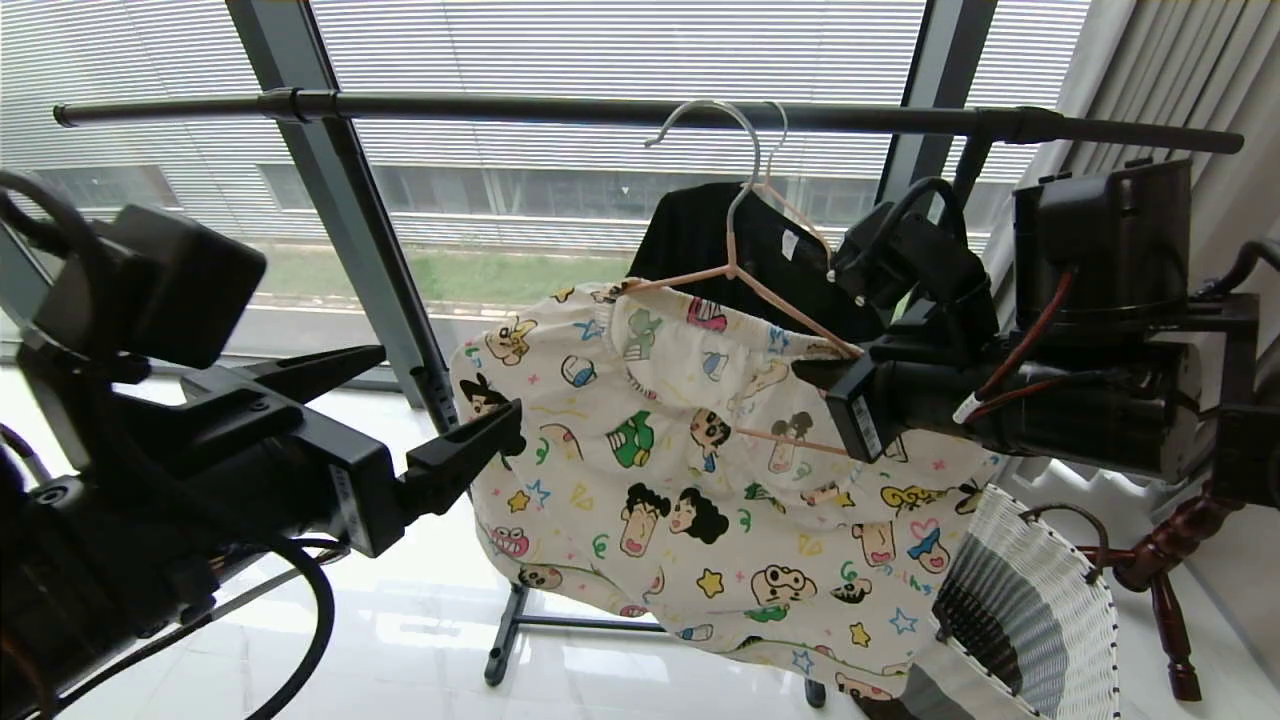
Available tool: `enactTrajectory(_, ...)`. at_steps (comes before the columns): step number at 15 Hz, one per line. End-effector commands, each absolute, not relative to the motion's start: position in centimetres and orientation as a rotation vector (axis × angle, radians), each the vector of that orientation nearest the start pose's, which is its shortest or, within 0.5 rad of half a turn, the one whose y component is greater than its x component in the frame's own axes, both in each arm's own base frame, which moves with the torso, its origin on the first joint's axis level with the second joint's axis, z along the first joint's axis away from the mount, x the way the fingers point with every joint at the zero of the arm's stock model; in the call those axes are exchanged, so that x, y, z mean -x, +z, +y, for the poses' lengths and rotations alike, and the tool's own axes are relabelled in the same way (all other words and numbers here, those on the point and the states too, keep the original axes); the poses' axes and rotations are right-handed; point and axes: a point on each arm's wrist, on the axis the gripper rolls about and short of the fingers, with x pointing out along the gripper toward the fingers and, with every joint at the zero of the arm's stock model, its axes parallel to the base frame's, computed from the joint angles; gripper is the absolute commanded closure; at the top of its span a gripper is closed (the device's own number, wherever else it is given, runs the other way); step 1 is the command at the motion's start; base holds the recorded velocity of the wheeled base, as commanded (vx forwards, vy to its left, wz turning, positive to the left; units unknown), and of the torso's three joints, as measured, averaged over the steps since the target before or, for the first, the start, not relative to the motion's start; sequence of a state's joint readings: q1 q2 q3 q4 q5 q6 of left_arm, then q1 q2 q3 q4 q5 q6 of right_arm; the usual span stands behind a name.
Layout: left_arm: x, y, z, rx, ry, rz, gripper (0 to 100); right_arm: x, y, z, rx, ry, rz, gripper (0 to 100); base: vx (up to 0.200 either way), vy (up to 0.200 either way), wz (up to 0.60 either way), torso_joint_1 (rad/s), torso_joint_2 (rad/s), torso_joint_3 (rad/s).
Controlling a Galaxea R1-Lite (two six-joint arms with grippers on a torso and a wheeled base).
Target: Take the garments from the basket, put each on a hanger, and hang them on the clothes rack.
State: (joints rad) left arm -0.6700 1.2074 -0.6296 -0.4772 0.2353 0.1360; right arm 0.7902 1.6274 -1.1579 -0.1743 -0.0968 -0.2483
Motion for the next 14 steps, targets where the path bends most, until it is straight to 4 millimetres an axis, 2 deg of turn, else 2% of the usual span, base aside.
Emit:
enactTrajectory(1,-16.0,21.7,-11.0,-0.223,-0.398,0.152,0,-22.4,25.9,22.3,0.366,0.725,0.178,100,0.000,0.000,0.00,0.000,0.00,0.000)
enactTrajectory(3,-16.5,19.8,-9.0,-0.278,-0.307,0.206,0,-22.4,26.7,21.3,0.343,0.789,0.151,100,0.000,0.000,0.00,0.000,0.00,0.000)
enactTrajectory(5,-16.8,18.1,-7.5,-0.256,-0.237,0.187,0,-22.7,27.4,19.9,0.378,0.854,0.098,100,0.000,0.000,0.00,0.000,0.00,0.000)
enactTrajectory(8,-16.3,15.7,-6.2,-0.247,-0.334,0.141,0,-22.5,28.4,18.8,0.403,0.900,0.046,100,0.000,0.000,0.00,0.000,0.00,0.000)
enactTrajectory(11,-15.9,15.3,-5.8,-0.330,-0.429,0.097,0,-22.0,28.7,18.6,0.400,0.932,0.028,100,0.000,0.000,0.00,0.000,0.00,0.000)
enactTrajectory(14,-16.3,15.7,-5.9,-0.329,-0.429,0.038,0,-21.3,28.9,18.2,0.485,1.006,0.010,100,0.000,0.000,0.00,0.000,0.00,0.000)
